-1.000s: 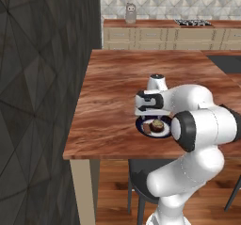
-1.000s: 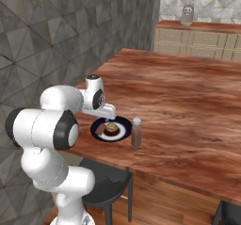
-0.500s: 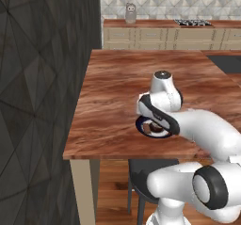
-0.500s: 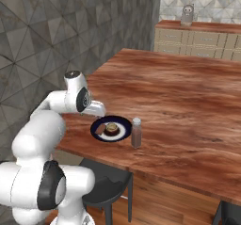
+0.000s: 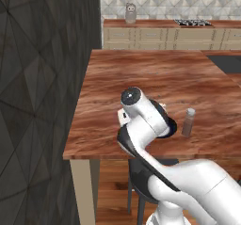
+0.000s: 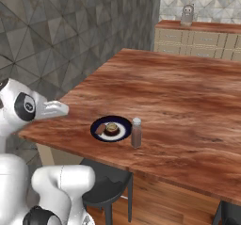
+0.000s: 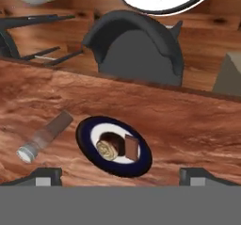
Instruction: Take the cinnamon bottle from the cabinet and place it on the dining table, next to the plate with the cupcake. Then take the chocolate from the dining counter and place it on the cupcake plate.
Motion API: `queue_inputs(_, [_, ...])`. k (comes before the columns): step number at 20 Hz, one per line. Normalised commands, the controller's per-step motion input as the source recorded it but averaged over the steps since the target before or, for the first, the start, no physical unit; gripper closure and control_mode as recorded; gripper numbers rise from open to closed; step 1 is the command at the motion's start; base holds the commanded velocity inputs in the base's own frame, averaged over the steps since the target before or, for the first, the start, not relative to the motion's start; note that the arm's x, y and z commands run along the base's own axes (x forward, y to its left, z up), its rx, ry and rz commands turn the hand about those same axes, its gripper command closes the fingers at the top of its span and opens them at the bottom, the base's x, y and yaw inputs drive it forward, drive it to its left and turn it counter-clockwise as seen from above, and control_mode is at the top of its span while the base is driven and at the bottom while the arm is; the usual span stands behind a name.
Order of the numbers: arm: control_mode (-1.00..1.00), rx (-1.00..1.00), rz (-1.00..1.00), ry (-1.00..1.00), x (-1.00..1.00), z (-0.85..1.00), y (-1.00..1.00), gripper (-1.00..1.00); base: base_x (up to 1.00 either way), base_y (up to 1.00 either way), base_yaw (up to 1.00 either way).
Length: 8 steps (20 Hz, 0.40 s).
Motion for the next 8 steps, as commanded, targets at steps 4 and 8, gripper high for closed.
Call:
queue_inputs(4, [-1.00, -0.31, 0.04, -0.06, -0.85, 0.64, 0.48, -1.00, 0.00, 0.00, 0.00])
queue_inputs(8, [-1.00, -0.11, 0.00, 0.00, -0.58, 0.46, 0.05, -1.00, 0.00, 0.00, 0.00])
